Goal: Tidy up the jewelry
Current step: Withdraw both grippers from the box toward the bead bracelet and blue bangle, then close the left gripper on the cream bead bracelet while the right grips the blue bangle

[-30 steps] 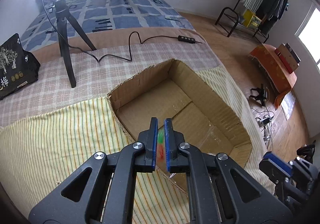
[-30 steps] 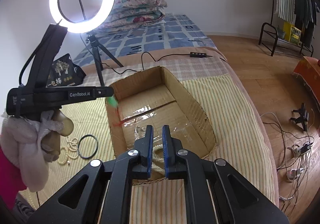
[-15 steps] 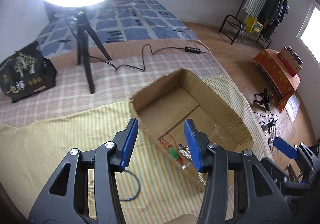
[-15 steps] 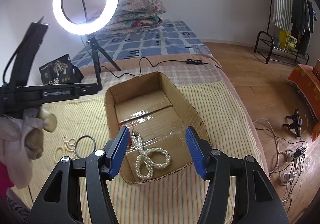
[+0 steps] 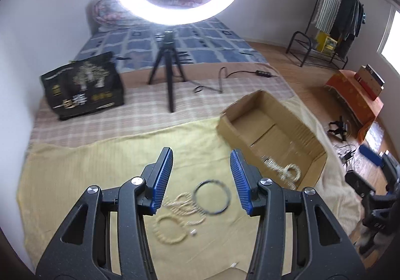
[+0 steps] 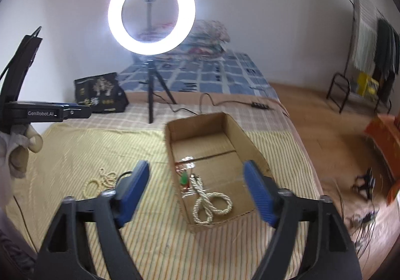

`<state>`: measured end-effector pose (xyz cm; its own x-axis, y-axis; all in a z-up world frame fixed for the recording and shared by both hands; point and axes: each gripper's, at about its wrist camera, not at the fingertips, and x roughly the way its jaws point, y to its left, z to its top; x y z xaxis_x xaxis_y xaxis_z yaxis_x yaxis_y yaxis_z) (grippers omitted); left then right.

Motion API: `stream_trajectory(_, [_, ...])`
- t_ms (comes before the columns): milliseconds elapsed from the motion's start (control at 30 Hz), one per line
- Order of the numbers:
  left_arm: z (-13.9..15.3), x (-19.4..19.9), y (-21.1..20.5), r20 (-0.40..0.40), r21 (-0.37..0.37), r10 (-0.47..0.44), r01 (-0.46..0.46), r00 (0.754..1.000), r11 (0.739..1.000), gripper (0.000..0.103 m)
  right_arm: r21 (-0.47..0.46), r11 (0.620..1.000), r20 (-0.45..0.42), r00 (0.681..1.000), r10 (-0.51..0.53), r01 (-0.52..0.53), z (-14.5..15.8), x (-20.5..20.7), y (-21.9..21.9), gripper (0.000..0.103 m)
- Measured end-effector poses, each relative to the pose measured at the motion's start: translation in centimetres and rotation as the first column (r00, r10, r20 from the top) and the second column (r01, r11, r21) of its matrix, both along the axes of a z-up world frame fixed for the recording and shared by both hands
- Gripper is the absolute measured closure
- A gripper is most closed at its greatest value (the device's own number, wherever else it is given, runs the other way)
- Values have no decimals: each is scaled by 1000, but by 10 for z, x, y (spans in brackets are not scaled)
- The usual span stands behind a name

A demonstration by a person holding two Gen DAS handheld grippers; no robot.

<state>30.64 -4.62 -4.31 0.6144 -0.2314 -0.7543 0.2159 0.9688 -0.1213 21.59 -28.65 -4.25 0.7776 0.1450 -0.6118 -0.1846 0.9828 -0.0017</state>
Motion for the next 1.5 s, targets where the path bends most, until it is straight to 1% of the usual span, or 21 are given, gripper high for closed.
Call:
stream_trajectory(67, [1,-15,16,-3,1,19,-19,1000,1000,54,-24,999,-7,1000,29,-29,-1,-3,10,21])
stream_trajectory(167, [-4,-33,38,-21,-20,42,-43,999,999,54,-31,997,-54,996,70,-72,-9,-5,25,21])
stream_trajectory(200, [-6,-40,44,-25,-23,52,-53,998,998,54,-23,996,-80,993,89,-91,-13,-6,31,21])
stream_trajectory(333, [-20,-56,61,-58,-27,66,-67,996,997,54,21,992,-131,983,125,-123,-27,-10,43,21])
stream_trajectory(467, [-43,-62,72,-104,-34,81,-85,991,996,55,72,992,-201,972,120,-108,-48,-3,50,21])
stream_trajectory(533, [-56,-60,74,-137,-43,82,-89,987,995,63,101,990,-235,964,123,-102,-57,2,53,22])
stream_trajectory(567, [-63,-59,75,-153,-46,80,-88,985,995,64,112,989,-247,961,124,-99,-60,5,55,22])
stream_trajectory(633, [-76,-56,75,-185,-57,75,-87,980,995,68,127,987,-265,955,133,-102,-66,12,59,28])
stream_trajectory(700, [-89,-50,75,-223,-71,67,-85,972,994,73,124,987,-285,949,139,-107,-73,21,66,40])
stream_trajectory(733, [-96,-47,76,-242,-73,66,-86,968,994,75,122,987,-302,943,138,-106,-77,27,69,45])
stream_trajectory(800, [-111,-42,79,-281,-81,78,-105,957,991,79,142,984,-340,929,147,-104,-87,38,72,66])
stream_trajectory(867, [-122,-39,81,-313,-85,82,-114,946,990,81,155,982,-383,910,157,-104,-101,50,77,77])
stream_trajectory(900, [-127,-38,81,-323,-78,82,-113,943,991,81,152,983,-397,904,158,-105,-106,54,79,79])
stream_trajectory(967, [-134,-36,81,-333,-68,85,-114,939,991,81,134,984,-420,893,161,-114,-115,60,84,83])
stream_trajectory(1033, [-140,-33,81,-351,-81,86,-121,933,989,81,126,985,-437,885,162,-118,-123,66,88,84])
stream_trajectory(1100, [-147,-30,80,-369,-87,89,-129,925,988,81,132,984,-446,880,165,-117,-127,72,90,85])
stream_trajectory(1200, [-152,-25,79,-377,-89,93,-136,922,987,81,119,986,-458,874,160,-118,-135,79,93,88])
stream_trajectory(1300, [-154,-21,80,-380,-101,103,-152,919,983,81,113,986,-468,869,162,-123,-140,84,96,88])
stream_trajectory(1400, [-159,-16,83,-399,-124,114,-177,910,976,81,106,987,-476,865,159,-124,-144,89,100,88])
stream_trajectory(1500, [-164,-14,83,-410,-128,116,-183,905,975,81,94,987,-477,865,156,-127,-146,92,101,88])
